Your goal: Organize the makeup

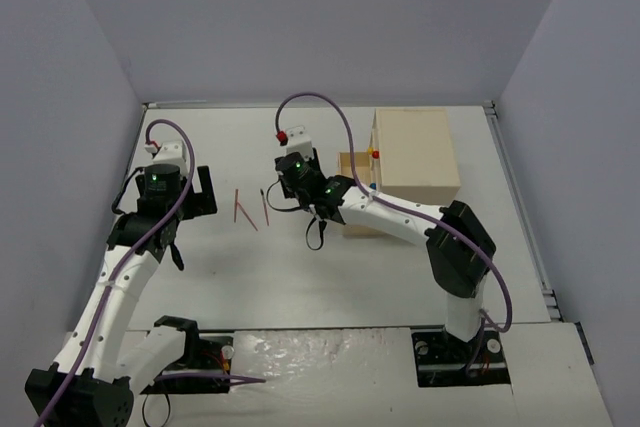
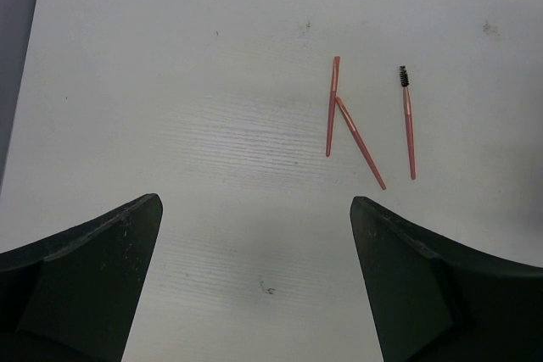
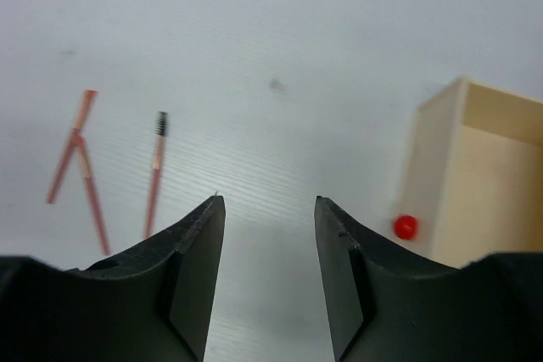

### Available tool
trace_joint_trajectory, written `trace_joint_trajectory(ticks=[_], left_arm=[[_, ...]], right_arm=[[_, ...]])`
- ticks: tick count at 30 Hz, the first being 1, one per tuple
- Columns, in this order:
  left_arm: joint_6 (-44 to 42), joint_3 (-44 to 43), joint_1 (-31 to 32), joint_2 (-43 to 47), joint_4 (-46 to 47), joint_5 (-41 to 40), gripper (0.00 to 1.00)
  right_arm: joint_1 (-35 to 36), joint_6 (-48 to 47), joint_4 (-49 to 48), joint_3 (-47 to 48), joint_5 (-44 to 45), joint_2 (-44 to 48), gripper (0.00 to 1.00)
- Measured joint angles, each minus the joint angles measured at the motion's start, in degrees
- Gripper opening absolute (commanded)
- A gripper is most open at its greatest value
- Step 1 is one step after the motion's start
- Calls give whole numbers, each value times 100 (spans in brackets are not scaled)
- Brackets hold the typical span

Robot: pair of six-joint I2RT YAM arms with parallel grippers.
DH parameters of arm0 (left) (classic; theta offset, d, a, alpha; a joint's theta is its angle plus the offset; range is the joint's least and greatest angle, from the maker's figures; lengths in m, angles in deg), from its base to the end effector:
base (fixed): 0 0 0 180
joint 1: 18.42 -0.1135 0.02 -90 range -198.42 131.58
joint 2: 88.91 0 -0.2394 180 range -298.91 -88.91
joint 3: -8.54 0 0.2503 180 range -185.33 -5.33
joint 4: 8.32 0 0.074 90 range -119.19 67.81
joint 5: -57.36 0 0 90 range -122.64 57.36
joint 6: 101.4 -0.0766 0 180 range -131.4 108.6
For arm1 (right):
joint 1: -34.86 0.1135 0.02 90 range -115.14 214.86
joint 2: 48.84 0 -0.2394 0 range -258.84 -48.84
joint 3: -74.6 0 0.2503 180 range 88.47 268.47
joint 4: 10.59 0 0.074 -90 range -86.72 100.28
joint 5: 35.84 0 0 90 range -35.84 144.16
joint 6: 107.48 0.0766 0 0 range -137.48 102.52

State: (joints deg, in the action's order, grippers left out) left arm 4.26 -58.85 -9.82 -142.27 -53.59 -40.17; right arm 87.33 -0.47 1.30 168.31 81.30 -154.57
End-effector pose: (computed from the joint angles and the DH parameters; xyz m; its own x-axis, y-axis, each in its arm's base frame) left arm 0.2469 -0.0272 0.2885 -0.5039 -0.1944 -0.8416 -0.1023 0.9809 -0.1653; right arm 0.3077 0.3433 0.2342 -0.3682 -0.0520 -0.9283 -0.3597 0.9287 0.0906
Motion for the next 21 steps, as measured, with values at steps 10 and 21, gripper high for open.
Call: trace_joint_trajectory(ticks=[10,21], left_arm=[[-20,24,-1,5,2,-86,97],[-24,94,-50,116,36,-217,97]], right_arm=[[348,66,-626,859,-1029,-1657,39],[339,72,-828,1275,-1304,-2490,29]])
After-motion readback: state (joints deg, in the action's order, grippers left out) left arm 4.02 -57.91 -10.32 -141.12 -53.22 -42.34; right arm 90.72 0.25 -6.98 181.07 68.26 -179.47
